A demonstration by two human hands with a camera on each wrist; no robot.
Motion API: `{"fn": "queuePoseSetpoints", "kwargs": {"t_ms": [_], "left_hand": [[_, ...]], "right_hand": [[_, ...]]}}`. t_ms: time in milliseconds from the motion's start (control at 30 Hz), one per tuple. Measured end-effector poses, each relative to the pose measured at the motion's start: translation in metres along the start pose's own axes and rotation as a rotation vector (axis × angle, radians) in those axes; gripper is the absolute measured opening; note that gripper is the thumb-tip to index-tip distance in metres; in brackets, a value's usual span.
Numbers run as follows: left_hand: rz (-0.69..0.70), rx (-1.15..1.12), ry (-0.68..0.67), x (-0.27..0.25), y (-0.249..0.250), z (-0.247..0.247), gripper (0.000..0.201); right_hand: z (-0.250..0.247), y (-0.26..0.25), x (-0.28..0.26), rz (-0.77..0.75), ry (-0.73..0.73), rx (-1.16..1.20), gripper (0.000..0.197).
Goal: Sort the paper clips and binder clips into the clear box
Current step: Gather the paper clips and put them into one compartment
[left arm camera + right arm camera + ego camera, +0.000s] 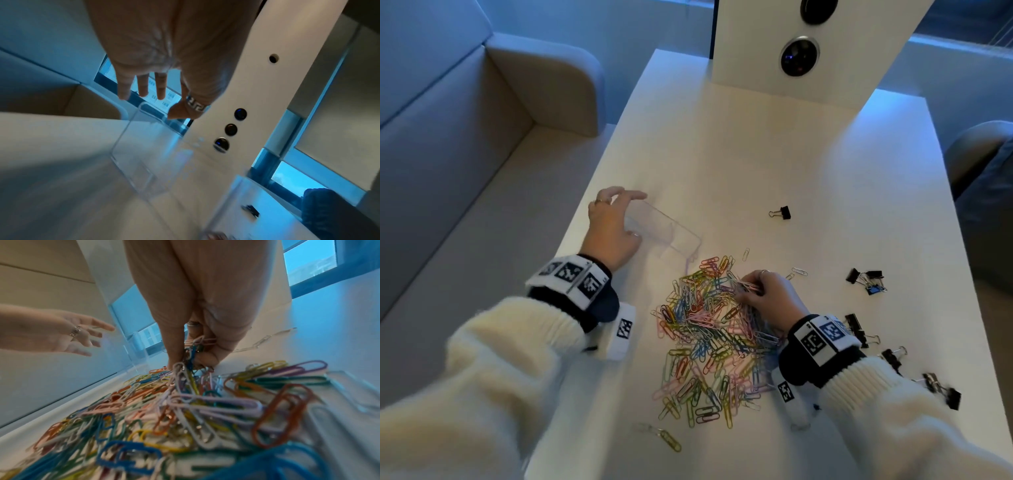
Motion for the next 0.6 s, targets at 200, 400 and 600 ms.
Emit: {"fn": "queuePoseSetpoints", "kwargs": {"t_ms": [200, 400, 600], "left_hand": [[-0.149, -0.020, 0.037, -0.037, 0.013, 0.035, 0.039], [-0.265, -0.215, 0.013, -0.040, 0.014, 0.046, 0.037], [-0.252, -0.224, -0.017, -0.030, 0.002, 0.034, 0.050]], "right_hand": [[-0.007, 0.003, 0.001, -0.002, 0.046, 0.038, 0.016], [-0.006, 0.005, 0.002, 0.012, 0.062, 0.073, 0.018], [-0.008, 0.008, 0.001, 0.003, 0.084, 0.116, 0.020]]}}
Point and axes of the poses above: each hand's wrist, its own x-axis towards the middle knuckle, its own z-axis out of the palm, y = z × x, the point moved 7 cm from there along x, towards the middle knuckle, and after that the axes turned 2 degrees about x, right-handed, at the moved point
